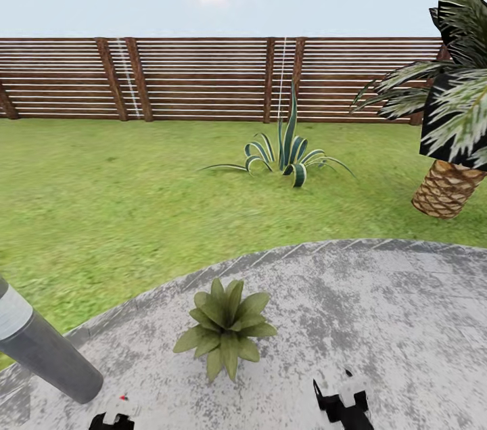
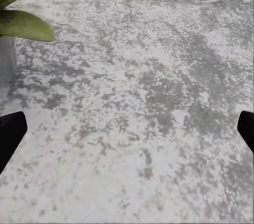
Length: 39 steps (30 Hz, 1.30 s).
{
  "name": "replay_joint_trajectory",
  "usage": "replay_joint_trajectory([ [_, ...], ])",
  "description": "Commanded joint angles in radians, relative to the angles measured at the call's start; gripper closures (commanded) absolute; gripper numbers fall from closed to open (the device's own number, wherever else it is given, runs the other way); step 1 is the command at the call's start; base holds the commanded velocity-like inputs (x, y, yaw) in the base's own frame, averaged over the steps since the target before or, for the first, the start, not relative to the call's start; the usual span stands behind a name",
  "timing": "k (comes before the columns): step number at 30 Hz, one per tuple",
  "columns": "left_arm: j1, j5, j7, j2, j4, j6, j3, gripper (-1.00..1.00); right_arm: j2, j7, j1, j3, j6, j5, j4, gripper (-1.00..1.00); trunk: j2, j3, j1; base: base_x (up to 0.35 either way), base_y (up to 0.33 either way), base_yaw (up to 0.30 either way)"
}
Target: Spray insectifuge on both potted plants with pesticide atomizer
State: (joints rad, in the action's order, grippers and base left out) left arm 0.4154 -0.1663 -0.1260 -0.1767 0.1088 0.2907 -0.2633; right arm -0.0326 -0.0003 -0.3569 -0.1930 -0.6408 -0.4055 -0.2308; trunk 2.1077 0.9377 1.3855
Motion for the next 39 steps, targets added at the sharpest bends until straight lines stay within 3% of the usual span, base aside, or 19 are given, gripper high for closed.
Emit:
replay_joint_trajectory([
  [1,0.003,0.047,-0.055,-0.011,0.001,0.001,-0.009,1.00,-0.001,0.031,-0.001,0.026,-0.001,-0.020,-0.049,-1.00,0.000,0.001,0.000,0.000,0.000,0.000],
  [4,0.004,0.139,-0.211,-0.038,0.002,0.000,-0.012,1.00,-0.002,0.158,-0.001,0.077,0.036,-0.038,-0.140,-1.00,0.000,0.001,0.000,0.000,0.000,0.000],
  [7,0.011,0.190,-0.380,-0.076,0.003,-0.002,-0.013,1.00,-0.003,0.328,-0.001,0.092,0.150,-0.061,-0.248,-1.00,0.000,0.001,0.000,0.000,0.000,0.000],
  [8,0.024,0.204,-0.426,-0.085,0.003,-0.004,-0.013,1.00,-0.003,0.379,-0.001,0.094,0.188,-0.066,-0.282,-1.00,0.000,0.001,0.000,0.000,0.000,0.000],
  [9,0.061,0.240,-0.505,-0.097,0.002,-0.023,-0.014,1.00,-0.003,0.470,-0.001,0.094,0.252,-0.072,-0.347,-1.00,0.000,0.001,0.000,0.000,0.000,0.000],
  [11,0.092,0.283,-0.566,-0.103,0.002,-0.060,-0.014,1.00,-0.003,0.534,-0.001,0.093,0.288,-0.075,-0.395,-1.00,0.000,0.001,0.000,0.000,0.000,0.000],
  [12,0.110,0.326,-0.607,-0.105,0.003,-0.101,-0.013,1.00,-0.003,0.572,-0.001,0.095,0.302,-0.076,-0.416,-1.00,0.000,0.001,0.000,0.000,0.000,0.000],
  [13,0.123,0.378,-0.634,-0.102,0.018,-0.139,-0.013,1.00,0.001,0.594,-0.001,0.100,0.309,-0.083,-0.427,-1.00,0.000,0.001,0.000,0.000,0.000,0.000],
  [14,0.133,0.406,-0.647,-0.098,0.040,-0.157,-0.013,1.00,0.005,0.604,-0.001,0.118,0.312,-0.097,-0.430,-1.00,0.000,0.001,0.000,0.000,0.000,0.000],
  [16,0.146,0.456,-0.695,-0.094,0.102,-0.220,-0.013,1.00,0.010,0.614,-0.003,0.210,0.338,-0.131,-0.432,-1.00,0.000,0.001,0.000,0.000,0.000,0.000],
  [17,0.149,0.482,-0.737,-0.094,0.164,-0.278,-0.014,1.00,0.015,0.627,-0.012,0.276,0.392,-0.140,-0.435,-1.00,0.000,0.001,0.000,0.000,0.000,0.000],
  [19,0.150,0.519,-0.780,-0.092,0.252,-0.339,-0.014,1.00,0.044,0.670,-0.032,0.322,0.471,-0.145,-0.437,-1.00,0.000,0.001,0.000,0.000,0.000,0.000],
  [23,0.151,0.587,-0.828,-0.079,0.360,-0.405,-0.013,1.00,0.087,0.740,-0.074,0.343,0.528,-0.149,-0.437,-1.00,0.000,0.001,0.000,0.000,0.000,0.000],
  [26,0.152,0.629,-0.853,-0.059,0.401,-0.431,-0.013,1.00,0.104,0.754,-0.105,0.346,0.546,-0.151,-0.436,-1.00,0.000,0.001,0.000,0.000,0.000,0.000],
  [27,0.153,0.649,-0.861,-0.051,0.413,-0.437,-0.013,1.00,0.109,0.763,-0.115,0.347,0.560,-0.151,-0.435,1.00,0.000,0.001,0.000,0.000,0.000,0.000],
  [30,0.160,0.675,-0.871,-0.032,0.427,-0.442,-0.013,1.00,0.115,0.815,-0.131,0.348,0.587,-0.151,-0.435,1.00,0.000,0.001,0.000,0.000,0.000,0.000],
  [34,0.167,0.678,-0.887,-0.019,0.429,-0.443,-0.014,1.00,0.115,0.833,-0.134,0.355,0.590,-0.155,-0.435,1.00,0.000,0.001,0.000,0.000,0.000,0.000],
  [37,0.176,0.693,-0.907,0.007,0.430,-0.443,-0.014,1.00,0.116,0.866,-0.134,0.405,0.590,-0.156,-0.438,1.00,0.000,0.001,0.000,0.000,0.000,0.000],
  [39,0.178,0.715,-0.908,0.023,0.430,-0.443,-0.014,1.00,0.117,0.870,-0.137,0.414,0.590,-0.156,-0.439,1.00,0.000,0.001,0.000,0.000,0.000,0.000],
])
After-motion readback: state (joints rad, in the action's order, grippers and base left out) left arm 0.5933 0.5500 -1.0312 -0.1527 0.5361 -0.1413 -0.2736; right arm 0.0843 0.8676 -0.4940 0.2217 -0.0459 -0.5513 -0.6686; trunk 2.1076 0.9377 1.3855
